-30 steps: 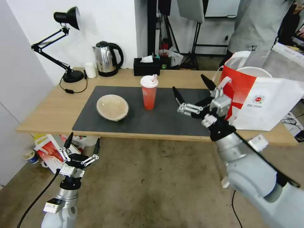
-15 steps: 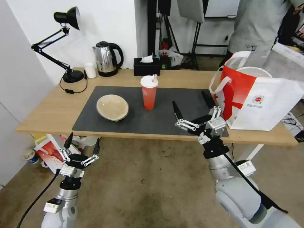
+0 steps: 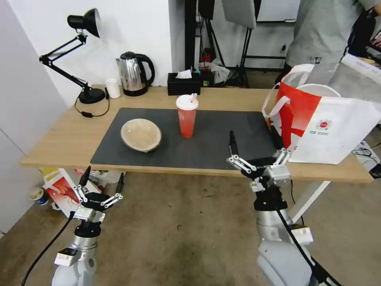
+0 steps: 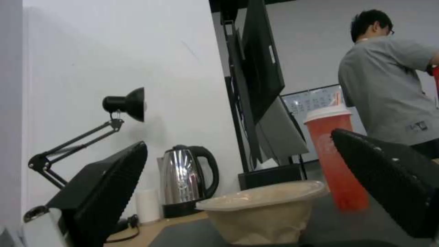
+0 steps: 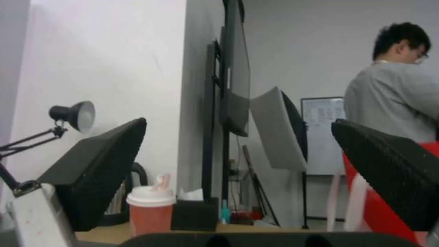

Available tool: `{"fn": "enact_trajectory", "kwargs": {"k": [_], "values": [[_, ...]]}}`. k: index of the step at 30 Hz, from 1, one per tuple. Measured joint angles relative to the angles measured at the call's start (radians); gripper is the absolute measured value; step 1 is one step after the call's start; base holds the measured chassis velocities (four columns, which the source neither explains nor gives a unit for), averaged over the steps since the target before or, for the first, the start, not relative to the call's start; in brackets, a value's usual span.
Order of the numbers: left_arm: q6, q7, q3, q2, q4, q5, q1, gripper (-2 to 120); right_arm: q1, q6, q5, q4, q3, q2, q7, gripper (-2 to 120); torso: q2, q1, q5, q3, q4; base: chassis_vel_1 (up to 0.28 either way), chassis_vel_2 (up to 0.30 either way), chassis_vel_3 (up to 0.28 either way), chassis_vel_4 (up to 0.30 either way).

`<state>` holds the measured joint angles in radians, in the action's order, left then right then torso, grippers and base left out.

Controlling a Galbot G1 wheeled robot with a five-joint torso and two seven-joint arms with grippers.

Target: Pick up the trash from the table and place it into the takeout bag.

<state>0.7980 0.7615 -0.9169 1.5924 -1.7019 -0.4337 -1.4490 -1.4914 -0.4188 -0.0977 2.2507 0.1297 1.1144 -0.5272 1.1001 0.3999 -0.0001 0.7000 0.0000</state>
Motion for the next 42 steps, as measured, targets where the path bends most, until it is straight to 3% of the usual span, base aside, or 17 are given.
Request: {"fn": "enact_trajectory", "kwargs": {"k": [20,42], "values": [[0.001,0.0,-0.007,0.0,-0.004,-0.007,-0.006,100,-0.169,-0.121,-0.158,-0.064,-0.049,0.079,-0.068,100,0.0,0.0,0.0,0.0,0.0,0.0,0.0,0.0,0.0],[0.001,0.001,-0.011,0.0,0.01,-0.008,0.0,100,-0.156,-0.145,-0.19,-0.094,-0.083,0.092,-0.09,100,0.0,0.0,0.0001,0.0,0.0,0.0,0.0,0.0,0.0]]}}
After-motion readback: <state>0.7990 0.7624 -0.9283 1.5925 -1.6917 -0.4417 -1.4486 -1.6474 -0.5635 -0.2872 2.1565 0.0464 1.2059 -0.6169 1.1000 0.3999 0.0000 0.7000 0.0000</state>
